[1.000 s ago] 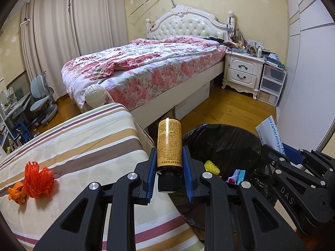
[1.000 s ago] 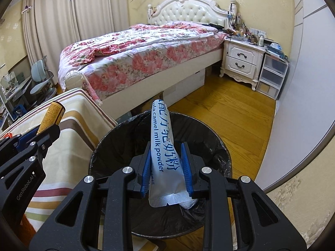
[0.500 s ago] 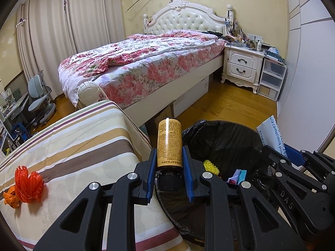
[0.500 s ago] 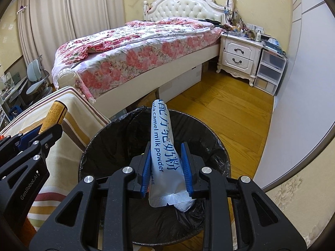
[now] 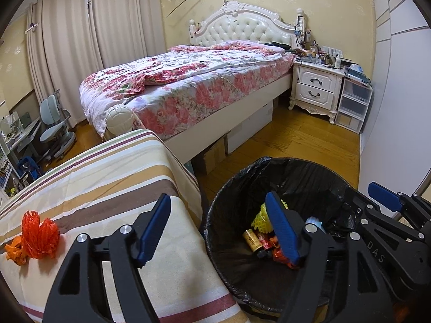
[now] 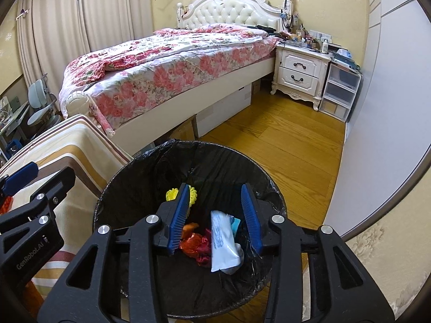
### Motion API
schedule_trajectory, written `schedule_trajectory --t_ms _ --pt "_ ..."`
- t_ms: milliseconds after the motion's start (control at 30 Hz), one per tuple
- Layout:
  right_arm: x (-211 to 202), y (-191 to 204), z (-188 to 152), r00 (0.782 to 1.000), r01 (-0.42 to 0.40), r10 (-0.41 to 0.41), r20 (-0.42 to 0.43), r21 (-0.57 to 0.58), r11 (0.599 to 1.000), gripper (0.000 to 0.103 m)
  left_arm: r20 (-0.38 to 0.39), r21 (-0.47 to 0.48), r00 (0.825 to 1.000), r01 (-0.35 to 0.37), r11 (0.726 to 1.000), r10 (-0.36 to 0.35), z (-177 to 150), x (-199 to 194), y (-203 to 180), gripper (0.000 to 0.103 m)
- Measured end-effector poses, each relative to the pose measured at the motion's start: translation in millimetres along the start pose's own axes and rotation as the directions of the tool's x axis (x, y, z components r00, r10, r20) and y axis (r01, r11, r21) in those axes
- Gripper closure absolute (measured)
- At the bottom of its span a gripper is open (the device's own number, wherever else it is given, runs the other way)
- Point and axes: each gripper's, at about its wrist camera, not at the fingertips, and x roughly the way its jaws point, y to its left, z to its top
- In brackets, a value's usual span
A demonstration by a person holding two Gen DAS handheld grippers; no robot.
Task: Collect trash
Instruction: 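Open both tools to drop the bottle and tube into the bin, then move both tools back over the orange bag and orange mesh net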
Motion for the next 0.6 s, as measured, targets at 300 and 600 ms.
schedule_trajectory --t_ms 300,600 --pt "-11.3 7.4 -0.6 1.0 0.006 -0.005 0.018 -0.021 1.0 0.046 -0.007 -0.027 1.0 -0.024 0.999 0.024 -1.3 -10.6 17.7 0.024" --pt "-24.4 32.1 -7.6 0.998 -0.057 0.057 -0.003 -0.038 0.998 0.036 -0.014 -0.063 0.995 -0.101 0.993 0.1 -23.8 -35.8 56.1 0.021"
